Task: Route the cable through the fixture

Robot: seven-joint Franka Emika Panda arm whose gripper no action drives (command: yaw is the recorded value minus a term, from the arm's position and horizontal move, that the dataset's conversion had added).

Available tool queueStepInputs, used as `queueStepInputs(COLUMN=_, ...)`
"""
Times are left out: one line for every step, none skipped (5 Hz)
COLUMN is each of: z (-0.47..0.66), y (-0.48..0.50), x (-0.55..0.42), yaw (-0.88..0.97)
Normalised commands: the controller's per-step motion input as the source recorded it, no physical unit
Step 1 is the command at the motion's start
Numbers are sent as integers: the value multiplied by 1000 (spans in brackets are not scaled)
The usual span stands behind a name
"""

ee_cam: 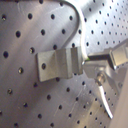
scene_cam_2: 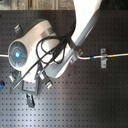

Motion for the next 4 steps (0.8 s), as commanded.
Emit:
queueStepInputs(z=-108, y=-122, x=-20, yaw=574)
queueStepInputs(z=-45, y=-227, x=43, yaw=414)
queueStepInputs(z=-28, y=-74, x=120, yaw=446)
queueStepInputs(z=-127, y=-75, x=143, yaw=546)
